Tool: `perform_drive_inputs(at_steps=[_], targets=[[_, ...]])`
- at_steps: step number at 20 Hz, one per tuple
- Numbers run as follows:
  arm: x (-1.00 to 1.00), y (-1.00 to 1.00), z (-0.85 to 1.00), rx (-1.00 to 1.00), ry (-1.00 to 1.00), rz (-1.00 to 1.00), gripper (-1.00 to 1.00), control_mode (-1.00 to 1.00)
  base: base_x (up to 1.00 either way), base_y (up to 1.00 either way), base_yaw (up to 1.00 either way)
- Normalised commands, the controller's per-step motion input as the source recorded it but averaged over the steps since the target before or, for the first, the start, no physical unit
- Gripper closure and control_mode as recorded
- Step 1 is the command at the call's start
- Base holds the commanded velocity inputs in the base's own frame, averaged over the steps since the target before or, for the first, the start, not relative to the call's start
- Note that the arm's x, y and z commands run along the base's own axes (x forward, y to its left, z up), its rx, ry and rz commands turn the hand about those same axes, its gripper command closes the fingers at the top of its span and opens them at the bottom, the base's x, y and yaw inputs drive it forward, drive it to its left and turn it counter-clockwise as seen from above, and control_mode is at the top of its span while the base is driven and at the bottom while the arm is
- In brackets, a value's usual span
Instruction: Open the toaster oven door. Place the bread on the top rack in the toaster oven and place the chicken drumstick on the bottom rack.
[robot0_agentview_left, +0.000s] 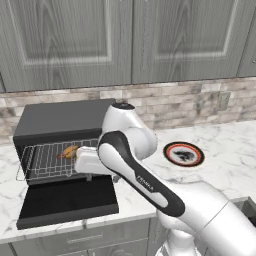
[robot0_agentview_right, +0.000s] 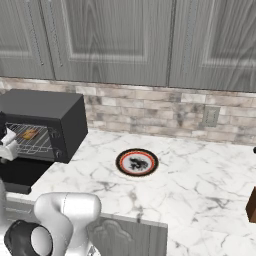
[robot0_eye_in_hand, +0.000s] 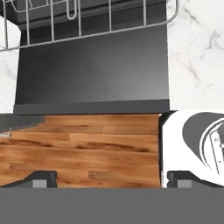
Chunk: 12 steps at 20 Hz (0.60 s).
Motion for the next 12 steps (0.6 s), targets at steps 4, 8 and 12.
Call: perform_drive_inputs(at_steps=[4, 8, 12], targets=[[-0.24, -0.67, -0.01, 0.0, -0.01, 0.0, -1.0, -1.0, 0.0, 0.0, 0.0], [-0.14, -0.51, 0.0, 0.0, 0.0, 0.0, -1.0, -1.0, 0.0, 0.0, 0.0], [0.0, -0.07, 0.0, 0.0, -0.02, -0.01, -1.0, -1.0, 0.0, 0.0, 0.0]])
